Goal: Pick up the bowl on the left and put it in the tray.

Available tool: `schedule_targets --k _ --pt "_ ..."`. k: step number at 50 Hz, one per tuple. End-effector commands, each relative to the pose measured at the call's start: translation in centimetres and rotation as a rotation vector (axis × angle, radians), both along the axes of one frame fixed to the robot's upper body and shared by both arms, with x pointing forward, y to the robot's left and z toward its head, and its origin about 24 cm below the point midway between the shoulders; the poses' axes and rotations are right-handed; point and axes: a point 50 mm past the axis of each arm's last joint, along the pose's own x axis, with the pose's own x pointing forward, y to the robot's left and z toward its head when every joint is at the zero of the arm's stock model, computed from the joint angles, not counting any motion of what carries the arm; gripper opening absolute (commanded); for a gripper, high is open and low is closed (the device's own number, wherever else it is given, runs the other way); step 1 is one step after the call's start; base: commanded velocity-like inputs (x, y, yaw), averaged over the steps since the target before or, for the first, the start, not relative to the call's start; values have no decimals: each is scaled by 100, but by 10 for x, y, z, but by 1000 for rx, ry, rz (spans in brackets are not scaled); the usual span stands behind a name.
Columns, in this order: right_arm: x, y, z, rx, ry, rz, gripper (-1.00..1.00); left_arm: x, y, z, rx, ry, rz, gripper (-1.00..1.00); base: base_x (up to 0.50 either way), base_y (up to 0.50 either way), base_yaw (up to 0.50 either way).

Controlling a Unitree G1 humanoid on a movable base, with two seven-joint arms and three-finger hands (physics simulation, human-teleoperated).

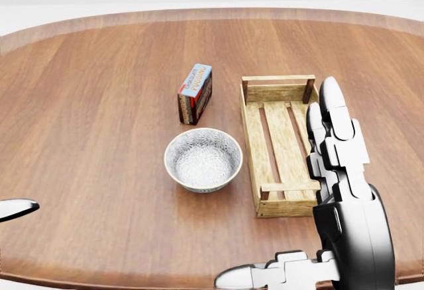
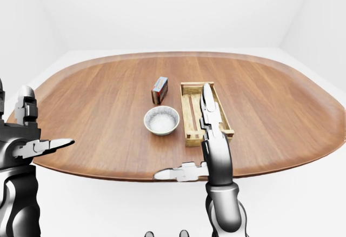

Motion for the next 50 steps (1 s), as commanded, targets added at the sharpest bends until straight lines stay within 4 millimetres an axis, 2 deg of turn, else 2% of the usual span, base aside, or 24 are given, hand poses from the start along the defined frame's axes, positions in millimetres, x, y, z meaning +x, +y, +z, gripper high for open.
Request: schedule_targets --k 1,28,37,41,45,50 --pt "-1 1 0 1 -2 6 100 0 1 1 0 -3 2 100 50 19 0" --pt "-2 -4 -1 21 12 -7 100 -1 0 1 2 -5 1 100 50 9 0" --pt "-8 1 0 9 7 8 100 -1 -1 -2 4 11 -2 100 0 0 0" --pt "-13 4 8 -42 -33 24 100 0 -2 -4 7 17 -4 100 0 0 0" --pt "-22 5 29 -117 -149 30 100 -1 -2 -2 8 10 -4 100 0 0 0" --pt "-29 14 44 -238 -251 67 100 0 -2 -2 9 12 -4 100 0 0 0"
